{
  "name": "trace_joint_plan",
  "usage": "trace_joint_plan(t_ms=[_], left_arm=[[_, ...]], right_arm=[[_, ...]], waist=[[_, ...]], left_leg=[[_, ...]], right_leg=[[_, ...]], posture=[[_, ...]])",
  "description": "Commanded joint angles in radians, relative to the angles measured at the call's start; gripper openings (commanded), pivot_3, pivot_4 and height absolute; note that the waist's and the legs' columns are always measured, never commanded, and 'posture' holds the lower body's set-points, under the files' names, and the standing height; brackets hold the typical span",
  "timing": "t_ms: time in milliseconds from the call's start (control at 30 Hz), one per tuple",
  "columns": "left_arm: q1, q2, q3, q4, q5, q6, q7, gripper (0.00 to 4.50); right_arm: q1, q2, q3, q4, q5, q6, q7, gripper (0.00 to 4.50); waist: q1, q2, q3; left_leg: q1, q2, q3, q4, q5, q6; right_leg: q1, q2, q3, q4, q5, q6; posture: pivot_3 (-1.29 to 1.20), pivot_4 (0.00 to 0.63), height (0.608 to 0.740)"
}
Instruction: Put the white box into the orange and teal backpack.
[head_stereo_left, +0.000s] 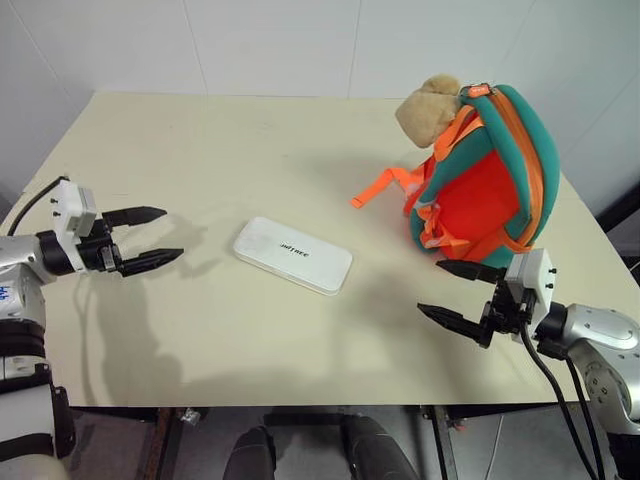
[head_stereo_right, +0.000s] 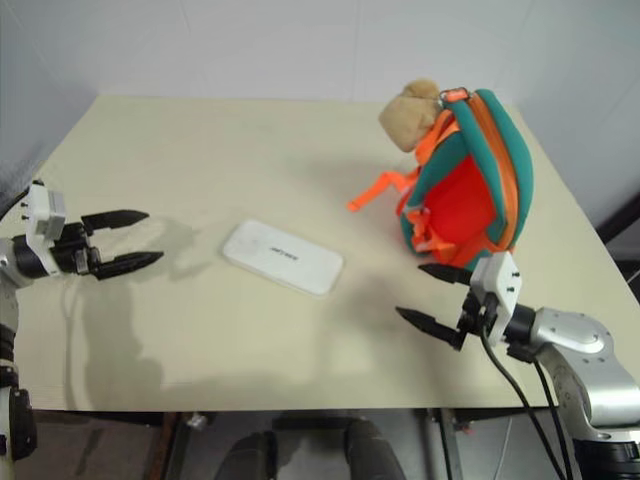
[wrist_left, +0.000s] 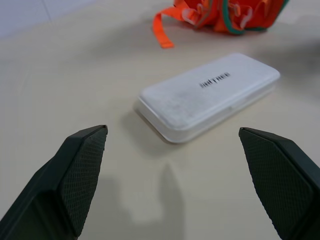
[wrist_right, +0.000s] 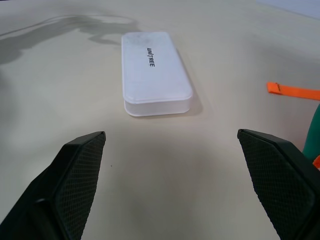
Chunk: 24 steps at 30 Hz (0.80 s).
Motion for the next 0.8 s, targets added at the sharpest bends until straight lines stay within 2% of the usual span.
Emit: trace_joint_plan(t_ms=[33, 200, 400, 533, 800], left_arm=[[-0.053, -0.004, -0.003, 0.043, 0.017, -0.045, -0.006, 4.5], [-0.068, -0.048, -0.006, 0.074, 0.031, -0.074, 0.037, 4.5], [-0.131, -0.067, -0.031, 0.165, 0.092, -0.154, 0.092, 4.5], [-0.162, -0.084, -0.061, 0.237, 0.154, -0.212, 0.149, 3.63], [-0.263, -0.158, -0.142, 0.387, 0.297, -0.229, 0.363, 1.07]], right_arm=[[-0.002, 0.018, -0.022, -0.068, 0.025, 0.001, -0.036, 4.47], [0.003, 0.044, 0.0, -0.068, 0.009, -0.013, -0.05, 4.47], [-0.065, 0.063, 0.051, -0.065, -0.024, 0.021, -0.118, 4.47], [-0.113, 0.088, 0.11, -0.056, -0.07, 0.069, -0.189, 3.57], [-0.194, 0.158, 0.233, -0.016, -0.232, 0.119, -0.347, 0.82]], waist=[[0.0, 0.0, 0.0], [-0.001, 0.0, 0.0], [-0.001, 0.0, 0.0], [0.001, 0.0, 0.0], [0.003, 0.0, 0.0]], left_leg=[[0.0, 0.0, 0.0, 0.0, 0.0, 0.0], [0.0, 0.0, 0.0, 0.0, 0.0, 0.0], [0.0, 0.0, 0.0, 0.001, 0.0, 0.0], [0.0, 0.0, 0.0, 0.001, 0.0, 0.0], [-0.001, 0.0, 0.0, 0.001, 0.0, 0.0]], right_leg=[[0.0, 0.0, 0.0, 0.0, 0.0, 0.0], [0.0, 0.0, 0.0, 0.0, 0.0, 0.0], [0.0, 0.0, 0.0, 0.001, 0.0, 0.001], [0.0, 0.0, 0.0, 0.001, 0.0, 0.001], [-0.001, 0.0, 0.0, 0.001, 0.001, 0.001]], posture=[[0.0, 0.15, 0.74], [0.0, 0.15, 0.74], [0.0, 0.15, 0.74], [0.0, 0.15, 0.74], [0.0, 0.15, 0.74]])
